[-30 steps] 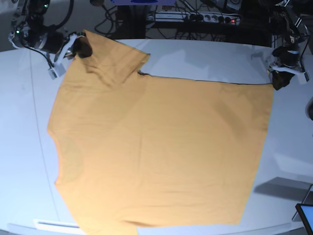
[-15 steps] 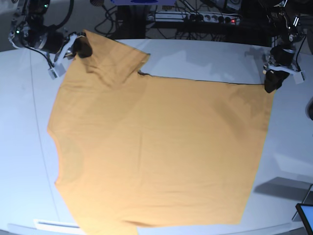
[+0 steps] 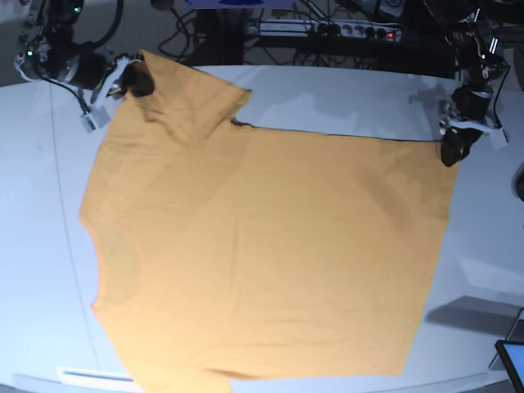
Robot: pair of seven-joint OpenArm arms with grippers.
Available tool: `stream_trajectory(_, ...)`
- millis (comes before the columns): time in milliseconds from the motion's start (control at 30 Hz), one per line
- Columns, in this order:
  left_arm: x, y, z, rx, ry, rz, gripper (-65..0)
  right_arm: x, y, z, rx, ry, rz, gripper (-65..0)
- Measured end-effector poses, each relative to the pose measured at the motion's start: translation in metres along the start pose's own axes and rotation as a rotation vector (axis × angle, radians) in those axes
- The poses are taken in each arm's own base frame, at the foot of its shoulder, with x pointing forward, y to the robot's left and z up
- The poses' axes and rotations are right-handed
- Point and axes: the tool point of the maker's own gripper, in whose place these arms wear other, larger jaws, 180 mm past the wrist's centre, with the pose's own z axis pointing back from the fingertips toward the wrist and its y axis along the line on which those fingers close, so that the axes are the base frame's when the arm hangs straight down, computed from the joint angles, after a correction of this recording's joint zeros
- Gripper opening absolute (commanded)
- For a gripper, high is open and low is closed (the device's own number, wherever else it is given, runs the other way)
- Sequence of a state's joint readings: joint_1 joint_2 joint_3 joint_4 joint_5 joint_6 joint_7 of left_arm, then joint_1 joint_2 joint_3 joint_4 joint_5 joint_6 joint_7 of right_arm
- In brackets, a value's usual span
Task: Fold the T-shirt properly
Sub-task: 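Lower the left gripper onto the shirt's hem corner and grasp it, then lift both held corners and pull the shirt away from the robot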
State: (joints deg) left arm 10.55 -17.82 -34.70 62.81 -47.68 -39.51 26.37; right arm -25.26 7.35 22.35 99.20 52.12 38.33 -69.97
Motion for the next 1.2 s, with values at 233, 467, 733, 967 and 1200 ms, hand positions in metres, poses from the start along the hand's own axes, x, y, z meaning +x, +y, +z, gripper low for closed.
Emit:
stream_trajectory(233, -0.008, -0.015, -0.011, -0.050, 0.021, -0.011, -44.7, 0.000, 0.000, 0.000, 0.000, 0.000, 0.000, -64.7)
stream_trajectory(467, -0.017, -0.022, -0.013, -0.064, 0.046, -0.009, -64.8, 0.000, 0.000, 0.000, 0.000, 0.000, 0.000, -64.7)
stream_trajectory(733, -0.019, -0.020, -0.011, -0.059, 0.050, -0.009, -65.0, 0.000, 0.000, 0.000, 0.000, 0.000, 0.000, -64.7)
stream_trajectory(967, -0.021, -0.024, 0.002, -0.068, 0.075, -0.060, -65.0, 0.000, 0.000, 0.000, 0.000, 0.000, 0.000, -64.7)
stream_trajectory(1200, -0.022, -0.021, 0.015, -0.043, 0.102, -0.102, -65.0, 0.001, 0.000, 0.002, -0.012, 0.004, 0.015, -64.7)
